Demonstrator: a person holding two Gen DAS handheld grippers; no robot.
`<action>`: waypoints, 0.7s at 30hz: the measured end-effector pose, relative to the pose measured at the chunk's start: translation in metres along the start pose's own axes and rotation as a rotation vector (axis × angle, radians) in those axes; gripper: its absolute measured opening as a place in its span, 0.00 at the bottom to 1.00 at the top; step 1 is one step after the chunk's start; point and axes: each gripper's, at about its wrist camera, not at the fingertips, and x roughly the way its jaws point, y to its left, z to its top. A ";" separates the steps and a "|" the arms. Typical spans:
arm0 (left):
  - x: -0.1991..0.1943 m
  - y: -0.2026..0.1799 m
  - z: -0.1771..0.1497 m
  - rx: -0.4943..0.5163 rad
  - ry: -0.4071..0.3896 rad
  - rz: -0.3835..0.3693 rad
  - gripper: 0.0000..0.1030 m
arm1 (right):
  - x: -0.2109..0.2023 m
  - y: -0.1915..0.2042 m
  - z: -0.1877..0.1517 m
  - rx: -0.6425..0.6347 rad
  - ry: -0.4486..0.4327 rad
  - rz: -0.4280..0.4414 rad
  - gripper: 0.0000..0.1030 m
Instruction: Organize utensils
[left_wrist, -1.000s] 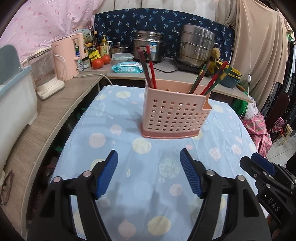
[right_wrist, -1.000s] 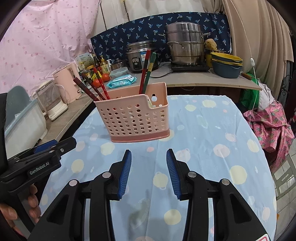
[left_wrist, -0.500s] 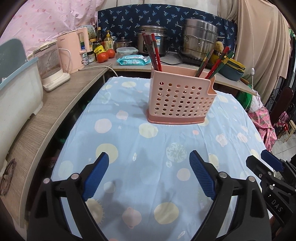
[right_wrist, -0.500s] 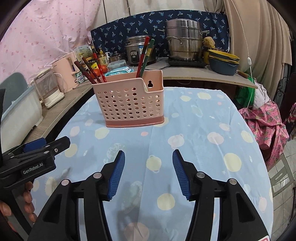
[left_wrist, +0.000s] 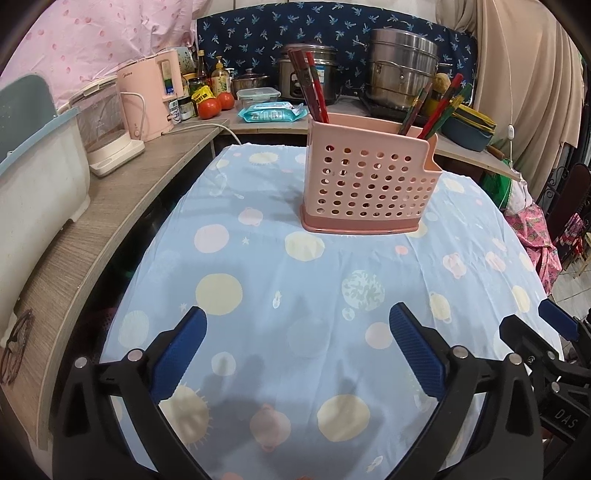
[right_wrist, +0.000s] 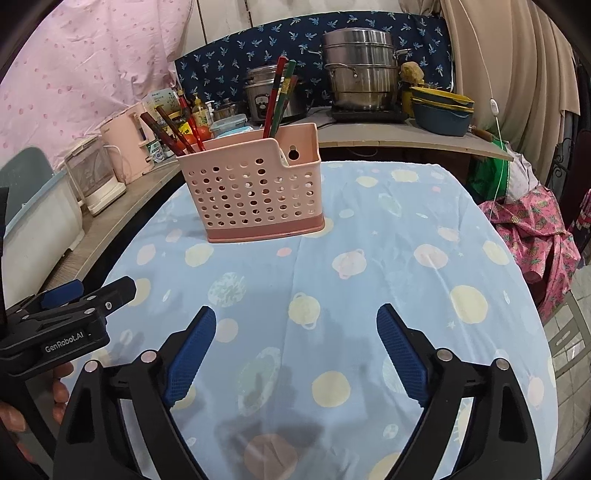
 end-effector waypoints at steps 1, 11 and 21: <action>0.000 0.000 -0.001 -0.002 0.003 0.001 0.92 | 0.000 0.000 -0.001 0.001 0.000 0.000 0.83; 0.001 -0.003 -0.004 0.015 0.000 0.021 0.92 | 0.002 0.005 -0.002 -0.018 -0.003 -0.027 0.93; 0.002 -0.005 -0.004 0.028 -0.003 0.040 0.92 | 0.003 0.006 -0.003 -0.019 0.000 -0.036 0.93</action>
